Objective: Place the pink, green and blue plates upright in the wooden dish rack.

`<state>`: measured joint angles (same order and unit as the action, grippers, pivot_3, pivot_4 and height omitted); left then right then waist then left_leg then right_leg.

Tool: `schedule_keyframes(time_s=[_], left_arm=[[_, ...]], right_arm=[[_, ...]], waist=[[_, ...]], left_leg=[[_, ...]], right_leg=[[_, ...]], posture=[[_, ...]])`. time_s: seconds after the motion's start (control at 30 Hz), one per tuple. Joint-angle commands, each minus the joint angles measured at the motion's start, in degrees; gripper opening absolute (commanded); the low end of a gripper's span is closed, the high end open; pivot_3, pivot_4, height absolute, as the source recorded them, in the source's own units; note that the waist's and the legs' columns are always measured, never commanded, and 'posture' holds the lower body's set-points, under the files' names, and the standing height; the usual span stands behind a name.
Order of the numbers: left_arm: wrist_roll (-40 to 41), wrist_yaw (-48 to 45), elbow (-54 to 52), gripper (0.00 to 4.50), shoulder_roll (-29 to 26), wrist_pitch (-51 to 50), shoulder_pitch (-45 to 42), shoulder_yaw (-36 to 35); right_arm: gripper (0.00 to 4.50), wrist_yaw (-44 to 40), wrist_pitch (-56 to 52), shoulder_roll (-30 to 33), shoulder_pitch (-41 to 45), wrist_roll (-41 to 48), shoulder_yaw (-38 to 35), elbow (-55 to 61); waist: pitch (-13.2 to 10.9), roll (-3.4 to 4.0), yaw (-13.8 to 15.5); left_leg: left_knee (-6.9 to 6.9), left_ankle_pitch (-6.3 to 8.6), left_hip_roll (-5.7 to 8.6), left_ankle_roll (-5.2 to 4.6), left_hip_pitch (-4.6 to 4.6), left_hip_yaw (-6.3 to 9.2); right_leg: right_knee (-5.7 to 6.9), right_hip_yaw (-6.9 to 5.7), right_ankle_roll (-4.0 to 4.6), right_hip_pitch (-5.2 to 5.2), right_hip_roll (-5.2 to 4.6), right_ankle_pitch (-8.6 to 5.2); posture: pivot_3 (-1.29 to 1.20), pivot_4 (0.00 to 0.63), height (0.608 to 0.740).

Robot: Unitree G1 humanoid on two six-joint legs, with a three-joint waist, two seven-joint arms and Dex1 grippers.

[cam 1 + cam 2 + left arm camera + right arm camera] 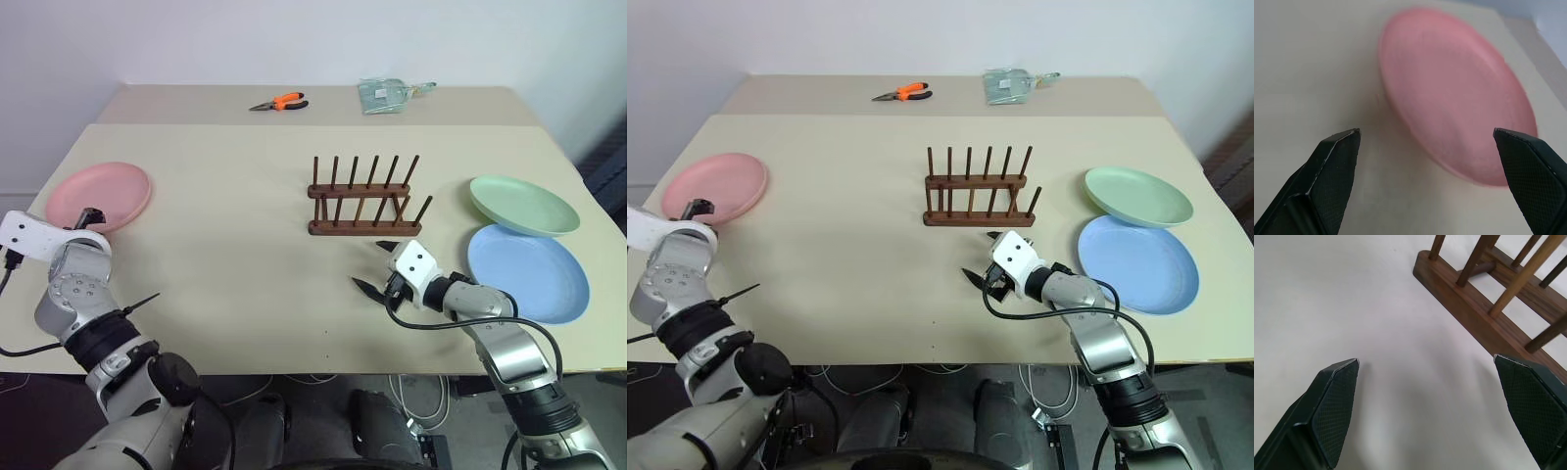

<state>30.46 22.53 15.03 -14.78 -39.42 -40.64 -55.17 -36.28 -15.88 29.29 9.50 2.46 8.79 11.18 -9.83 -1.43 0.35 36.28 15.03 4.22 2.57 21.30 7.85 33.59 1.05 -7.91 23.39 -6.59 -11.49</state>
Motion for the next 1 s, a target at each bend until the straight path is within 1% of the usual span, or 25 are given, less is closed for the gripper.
schedule_keyframes(time_s=[0.03,0.07,0.1,0.13,0.17,0.3,0.37,0.43,0.47,0.53,0.6,0.7,0.77,0.83,0.9,1.0], left_arm=[[2.8,-1.5,11.9,3.94,-4.2,5.3,-5.1,-1.2],[3.5,-2.5,15.2,3.65,-5.1,6.5,-6.2,-1.2],[4.4,-3.5,17.9,3.13,-5.9,7.6,-7.2,-1.3],[5.1,-4.2,20.2,2.71,-6.5,8.4,-8.0,-1.2],[5.9,-5.0,22.0,2.11,-6.9,8.9,-8.8,-1.1],[8.3,-7.0,24.7,0.03,-7.2,9.8,-9.9,0.1],[7.2,-11.8,20.6,0.03,-6.1,9.0,-8.7,5.6],[5.5,-17.2,12.1,0.03,-3.4,7.7,-5.9,14.4],[5.8,-18.9,7.6,0.03,-1.7,6.7,-4.7,17.6],[7.2,-20.5,-1.0,0.03,2.0,4.3,-2.8,22.9],[7.9,-21.2,-7.5,0.03,4.4,2.1,-1.4,27.1],[9.7,-22.0,-16.2,0.03,8.3,-1.2,-1.0,33.4],[10.7,-22.3,-20.0,0.03,10.0,-3.1,-1.8,36.6],[13.3,-21.3,-22.5,0.03,11.9,-5.7,-3.2,37.9],[15.2,-20.0,-23.9,0.03,12.9,-8.6,-4.3,38.7],[17.4,-18.8,-25.4,0.03,13.4,-12.4,-5.1,39.6]], right_arm=[[4.5,1.0,0.3,-0.9,-0.9,0.0,-0.2,3.2],[4.5,1.2,0.2,-1.0,-1.2,-0.1,-0.2,3.6],[4.5,1.5,0.1,-1.1,-1.7,-0.2,-0.3,3.9],[4.5,1.7,0.0,-1.2,-2.1,-0.2,-0.5,4.2],[4.5,2.0,-0.2,-1.2,-2.5,-0.3,-0.6,4.6],[4.5,3.1,-0.4,-0.8,-3.7,-0.6,-1.5,5.7],[4.5,3.3,-0.2,-0.3,-3.8,-0.5,-2.4,6.0],[4.5,3.2,0.0,0.8,-3.2,-0.2,-4.3,6.6],[4.5,3.0,0.4,1.4,-2.5,0.1,-5.2,6.9],[4.5,2.3,0.7,2.6,-0.1,1.0,-7.0,7.4],[4.5,1.3,-0.7,3.0,2.6,3.3,-8.6,8.1],[4.5,0.5,-0.3,4.1,10.1,2.8,-8.2,9.6],[4.5,0.8,3.5,5.4,15.2,-2.1,-5.4,9.1],[4.5,2.0,9.3,7.6,19.7,-10.3,-1.2,7.0],[4.5,4.0,15.1,9.9,23.0,-18.4,2.3,3.6],[4.5,8.4,21.7,12.0,26.1,-26.9,4.6,-1.6]], waist=[[0.0,-0.01,0.2],[0.0,0.0,0.2],[0.0,0.0,0.2],[0.0,-0.01,0.2],[0.0,0.0,0.2],[0.0,-0.01,0.2],[0.0,0.0,0.3],[0.0,-0.02,0.4],[0.0,-0.02,0.4],[0.0,-0.05,0.5],[-0.1,-0.08,0.3],[-0.1,-0.06,-0.6],[-0.1,-0.04,-1.3],[-0.1,-0.03,-1.4],[-0.1,-0.04,-1.2],[-0.1,-0.05,-0.9]], left_leg=[[-0.01,0.0,-0.01,0.0,0.0,0.0],[-0.02,0.0,-0.01,0.01,0.0,0.0],[-0.03,0.0,-0.01,0.01,0.0,-0.01],[-0.04,-0.01,-0.01,0.01,0.0,-0.01],[-0.04,-0.01,0.0,0.01,0.0,-0.01],[-0.04,-0.01,-0.01,0.02,0.0,-0.01],[-0.04,-0.02,-0.01,0.03,-0.01,-0.01],[-0.03,-0.02,0.0,0.04,0.01,-0.02],[-0.02,-0.02,0.02,0.04,0.02,-0.02],[0.0,-0.02,0.05,0.03,0.07,0.0],[0.01,-0.02,0.05,0.03,0.09,-0.02],[-0.06,-0.02,-0.04,0.03,0.05,-0.06],[-0.1,-0.02,-0.06,0.03,0.03,-0.05],[-0.14,-0.02,-0.07,0.03,0.01,-0.1],[-0.11,-0.02,-0.06,0.03,0.02,-0.12],[-0.07,-0.02,-0.03,0.03,0.04,-0.12]], right_leg=[[0.01,-0.01,0.0,0.01,0.01,0.0],[0.01,-0.01,0.0,0.02,0.01,0.0],[0.01,0.0,0.0,0.03,0.01,0.0],[0.01,0.0,0.01,0.04,0.01,0.0],[0.0,0.0,0.01,0.04,0.01,0.01],[0.01,0.0,0.01,0.05,0.01,0.01],[0.02,0.0,0.01,0.03,0.0,0.01],[0.01,0.01,0.01,0.02,-0.01,0.01],[-0.01,0.01,0.01,0.0,-0.02,0.01],[-0.03,0.01,0.02,0.01,-0.08,0.02],[-0.05,0.02,0.03,0.02,-0.08,0.03],[-0.04,0.03,0.03,0.07,-0.01,0.03],[-0.03,0.03,0.04,0.07,0.01,0.02],[-0.04,0.04,0.03,0.08,0.02,0.02],[-0.04,0.04,0.02,0.09,0.02,0.02],[-0.07,0.06,0.02,0.06,0.0,0.02]], posture=[[0.0,0.15,0.74],[0.0,0.15,0.74],[0.0,0.15,0.74],[0.0,0.15,0.74],[0.0,0.15,0.74],[0.0,0.15,0.74],[0.0,0.15,0.74],[0.0,0.15,0.74],[0.0,0.15,0.74],[0.0,0.15,0.74],[0.0,0.15,0.74],[0.0,0.15,0.74],[0.0,0.15,0.74],[0.0,0.15,0.74],[0.0,0.15,0.74],[0.0,0.15,0.74]])
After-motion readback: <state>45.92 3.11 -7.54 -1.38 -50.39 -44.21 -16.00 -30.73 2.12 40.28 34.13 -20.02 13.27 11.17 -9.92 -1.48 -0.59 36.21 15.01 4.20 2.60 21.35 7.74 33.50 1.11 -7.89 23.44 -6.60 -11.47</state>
